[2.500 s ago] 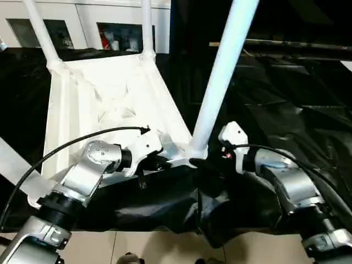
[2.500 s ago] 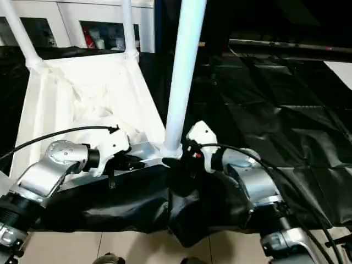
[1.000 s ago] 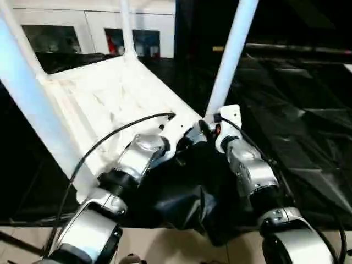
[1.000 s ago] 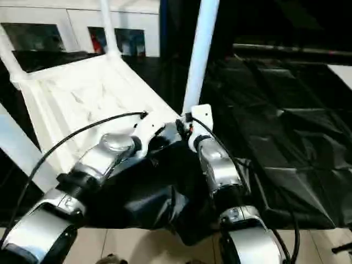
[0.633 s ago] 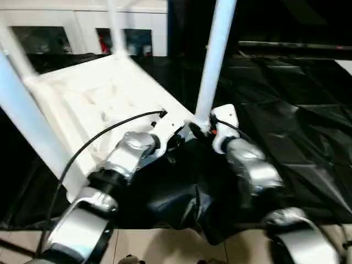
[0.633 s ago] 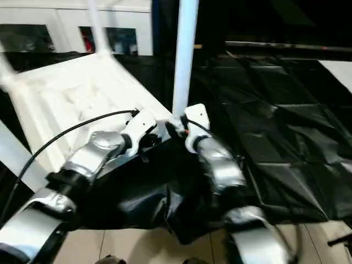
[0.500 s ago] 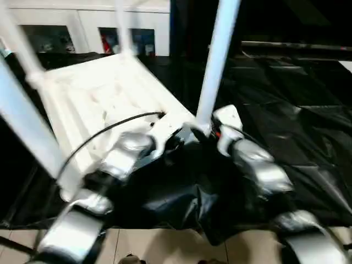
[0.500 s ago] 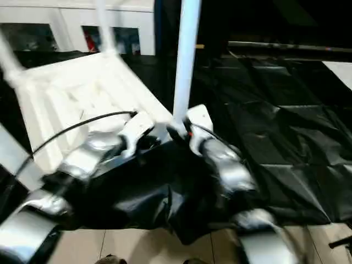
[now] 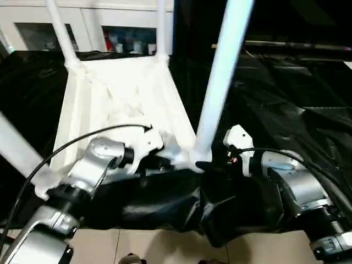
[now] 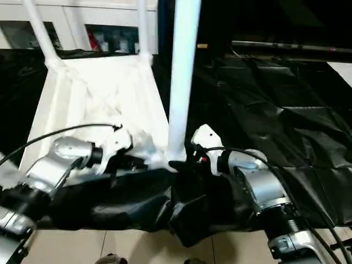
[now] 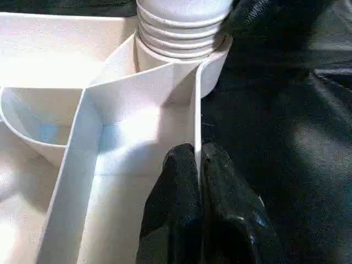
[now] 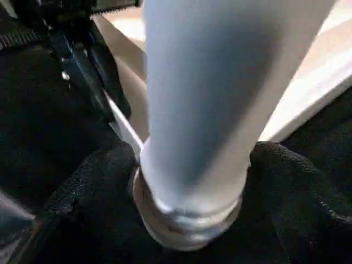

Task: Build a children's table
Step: Rotate leg to tighten

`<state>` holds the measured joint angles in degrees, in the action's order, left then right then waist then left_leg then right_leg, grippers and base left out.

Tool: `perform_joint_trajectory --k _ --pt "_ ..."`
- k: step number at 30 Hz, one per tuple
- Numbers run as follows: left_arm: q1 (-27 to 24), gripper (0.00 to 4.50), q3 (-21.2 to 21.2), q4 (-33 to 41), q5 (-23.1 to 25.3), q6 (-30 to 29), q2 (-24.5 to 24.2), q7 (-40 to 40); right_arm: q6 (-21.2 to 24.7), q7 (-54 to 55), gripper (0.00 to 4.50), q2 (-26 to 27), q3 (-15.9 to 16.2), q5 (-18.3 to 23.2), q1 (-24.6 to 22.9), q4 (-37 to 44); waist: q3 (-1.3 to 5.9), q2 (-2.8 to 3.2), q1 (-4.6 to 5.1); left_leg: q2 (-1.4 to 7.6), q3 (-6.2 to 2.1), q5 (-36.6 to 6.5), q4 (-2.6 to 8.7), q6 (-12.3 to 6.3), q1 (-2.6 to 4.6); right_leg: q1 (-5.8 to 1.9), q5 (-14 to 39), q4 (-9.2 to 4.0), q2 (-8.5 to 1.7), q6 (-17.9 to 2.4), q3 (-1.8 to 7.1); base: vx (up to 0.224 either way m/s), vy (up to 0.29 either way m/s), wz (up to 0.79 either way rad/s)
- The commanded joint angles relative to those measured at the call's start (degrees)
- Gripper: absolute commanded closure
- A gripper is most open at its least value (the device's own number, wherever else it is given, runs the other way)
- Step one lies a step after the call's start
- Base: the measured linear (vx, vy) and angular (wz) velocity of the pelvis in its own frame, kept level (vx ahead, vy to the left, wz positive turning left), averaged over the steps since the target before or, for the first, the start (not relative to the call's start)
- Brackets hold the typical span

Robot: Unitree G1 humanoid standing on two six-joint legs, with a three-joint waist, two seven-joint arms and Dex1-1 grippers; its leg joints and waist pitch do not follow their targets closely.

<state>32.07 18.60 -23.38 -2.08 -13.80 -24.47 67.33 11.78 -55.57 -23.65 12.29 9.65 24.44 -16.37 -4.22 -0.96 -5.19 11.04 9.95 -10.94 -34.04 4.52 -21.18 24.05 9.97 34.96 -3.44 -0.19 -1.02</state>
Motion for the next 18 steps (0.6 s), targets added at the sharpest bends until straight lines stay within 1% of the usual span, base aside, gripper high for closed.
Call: perform_joint_trajectory --k 1,2,5,7,10,11,12,13,14,18 --pt "0.55 4.50 0.18 2.77 -2.55 0.26 0.76 1.92 1.01 -0.73 0.73 -0.05 -0.26 1.17 0.29 1.05 3.67 -0.23 0.18 1.71 -0.05 -9.07 4.15 -2.90 0.58 -3.07 8.16 -3.54 -3.60 -13.88 1.82 0.000 0.000 0.00" --pt "0.49 4.50 0.23 2.88 -2.49 0.18 0.85 1.96 1.27 -1.03 1.00 0.09 -0.33 1.33 0.39 1.09 3.66 -0.22 0.19 1.71 -0.09 -9.15 4.19 -2.82 0.54 -3.11 8.50 -3.56 -3.62 -13.74 1.79 0.000 0.000 0.00" --pt "0.44 4.50 0.32 2.83 -2.25 0.14 1.08 1.78 1.61 -2.07 1.12 -0.08 0.24 0.72 0.16 1.28 3.65 -0.29 0.17 1.72 -0.08 -9.11 4.18 -2.75 0.56 -3.09 8.78 -3.59 -3.65 -13.58 1.81 0.000 0.000 0.00" --pt "0.34 4.50 0.30 2.98 -2.17 0.01 1.04 1.74 1.75 -2.20 1.41 -0.24 0.37 0.69 -0.01 1.44 3.67 -0.27 0.11 1.72 -0.07 -8.88 4.16 -2.67 0.57 -3.09 8.58 -3.55 -3.63 -13.52 1.82 0.000 0.000 0.00" --pt "0.18 4.50 0.20 3.16 -1.97 -0.18 0.94 1.65 2.03 -2.26 1.53 -0.42 0.40 0.79 -0.18 1.63 3.71 -0.33 0.10 1.72 -0.04 -8.62 4.12 -2.67 0.62 -3.08 8.43 -3.53 -3.63 -13.52 1.81 0.000 0.000 0.00" --pt "0.15 4.50 0.12 3.19 -1.88 -0.30 0.93 1.60 2.25 -2.25 1.71 -0.49 0.38 0.93 -0.18 1.68 3.72 -0.44 0.12 1.71 -0.03 -8.52 4.12 -2.73 0.56 -3.14 8.32 -3.49 -3.62 -13.50 1.82 0.000 0.000 0.00" --pt "0.14 4.50 0.09 3.15 -1.81 -0.28 0.87 1.60 2.39 -2.24 1.81 -0.45 0.35 1.00 -0.08 1.62 3.75 -0.41 0.07 1.68 -0.05 -8.27 4.10 -2.77 0.53 -3.18 8.32 -3.47 -3.67 -13.45 1.82 0.000 0.000 0.00" --pt "0.14 4.50 0.09 3.15 -1.81 -0.28 0.87 1.60 2.39 -2.24 1.84 -0.45 0.35 1.00 -0.08 1.62 3.77 -0.40 0.09 1.69 -0.05 -8.06 4.08 -2.80 0.52 -3.16 8.09 -3.45 -3.66 -13.47 1.81 0.000 0.000 0.00" --pt "0.11 4.50 0.07 3.07 -1.71 -0.32 0.86 1.57 2.40 -2.32 1.86 -0.37 0.36 0.92 0.03 1.39 3.83 -0.59 0.09 1.67 -0.03 -7.89 4.05 -2.88 0.53 -3.19 7.92 -3.40 -3.61 -13.47 1.78 0.000 0.000 0.00" --pt "-0.04 4.50 -0.07 3.00 -1.40 -0.46 1.02 0.95 2.21 -2.25 1.90 -0.13 0.55 0.68 0.01 0.91 3.89 -0.56 0.06 1.67 -0.02 -7.47 4.00 -3.06 0.54 -3.20 7.81 -3.36 -3.68 -13.47 1.78 0.000 0.000 0.00"
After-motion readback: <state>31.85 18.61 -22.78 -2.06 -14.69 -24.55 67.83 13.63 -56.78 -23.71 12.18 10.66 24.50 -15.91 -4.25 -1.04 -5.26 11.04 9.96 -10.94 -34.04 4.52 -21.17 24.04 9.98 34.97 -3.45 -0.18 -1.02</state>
